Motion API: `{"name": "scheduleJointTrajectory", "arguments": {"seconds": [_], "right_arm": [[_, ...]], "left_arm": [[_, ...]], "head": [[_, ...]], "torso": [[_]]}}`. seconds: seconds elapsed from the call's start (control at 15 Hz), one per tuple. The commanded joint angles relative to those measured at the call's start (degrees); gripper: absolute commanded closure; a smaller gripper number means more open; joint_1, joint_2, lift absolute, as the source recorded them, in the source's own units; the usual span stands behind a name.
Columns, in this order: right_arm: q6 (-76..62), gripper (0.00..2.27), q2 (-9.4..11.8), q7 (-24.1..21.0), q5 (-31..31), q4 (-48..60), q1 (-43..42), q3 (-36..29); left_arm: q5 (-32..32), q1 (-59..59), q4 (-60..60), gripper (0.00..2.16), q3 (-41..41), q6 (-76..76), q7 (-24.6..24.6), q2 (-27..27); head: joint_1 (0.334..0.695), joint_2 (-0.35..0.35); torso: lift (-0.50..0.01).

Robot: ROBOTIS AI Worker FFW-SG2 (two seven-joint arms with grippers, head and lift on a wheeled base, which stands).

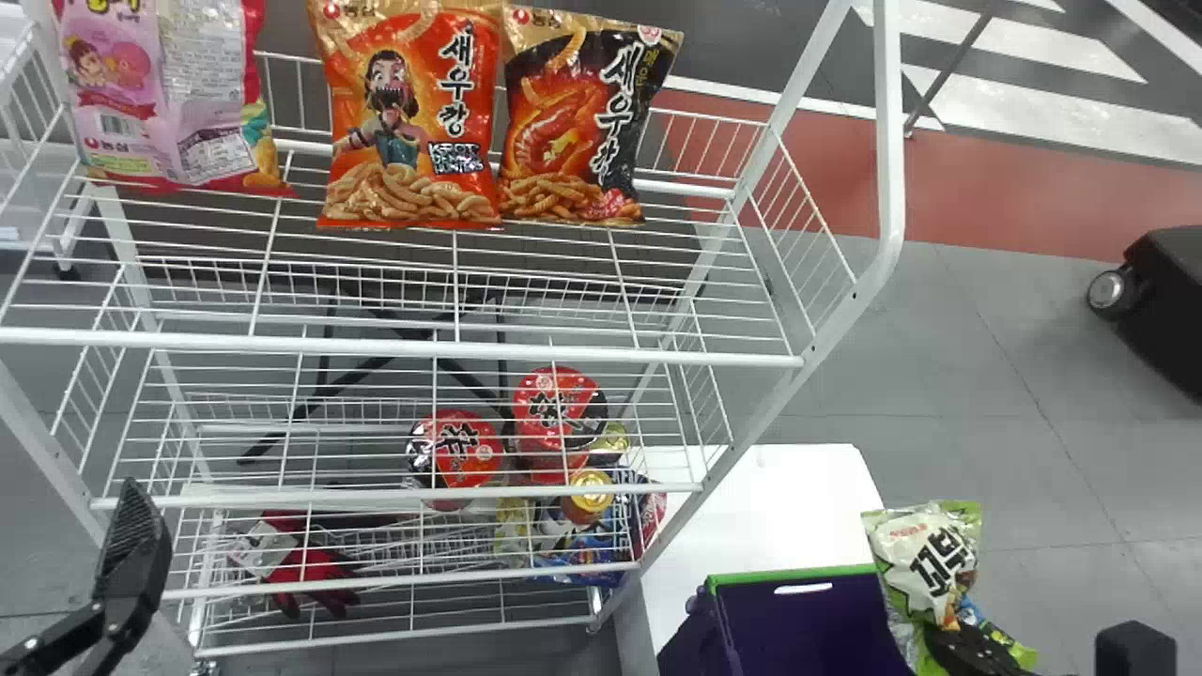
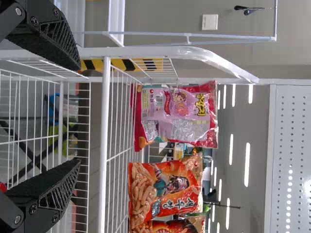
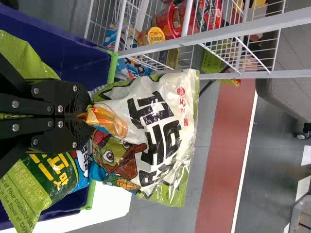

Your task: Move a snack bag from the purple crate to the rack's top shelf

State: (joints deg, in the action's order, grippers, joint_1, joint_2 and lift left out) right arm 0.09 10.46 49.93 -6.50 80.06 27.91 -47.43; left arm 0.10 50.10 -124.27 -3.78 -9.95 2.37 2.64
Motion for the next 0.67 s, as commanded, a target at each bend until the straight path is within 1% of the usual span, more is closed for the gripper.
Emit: {"name": "scheduleJointTrajectory", "arguments": {"seconds": [0.0, 0.6], "right_arm": [[-0.1, 2.22, 0.0, 0.2, 0.6, 0.0, 0.0, -0.6], [-0.3, 2.22, 0.0, 0.8, 0.9, 0.0, 0.4, -1.6]], "left_arm": [[0.0, 0.0, 0.0, 0.15, -0.1, 0.1, 0.0, 0.0], [-0.2, -0.2, -0.3, 0.15, -0.6, 0.2, 0.0, 0.0]], "head": [[0.695, -0.350], [0.695, -0.350]], "torso": [[-0.085], [-0.049]]}}
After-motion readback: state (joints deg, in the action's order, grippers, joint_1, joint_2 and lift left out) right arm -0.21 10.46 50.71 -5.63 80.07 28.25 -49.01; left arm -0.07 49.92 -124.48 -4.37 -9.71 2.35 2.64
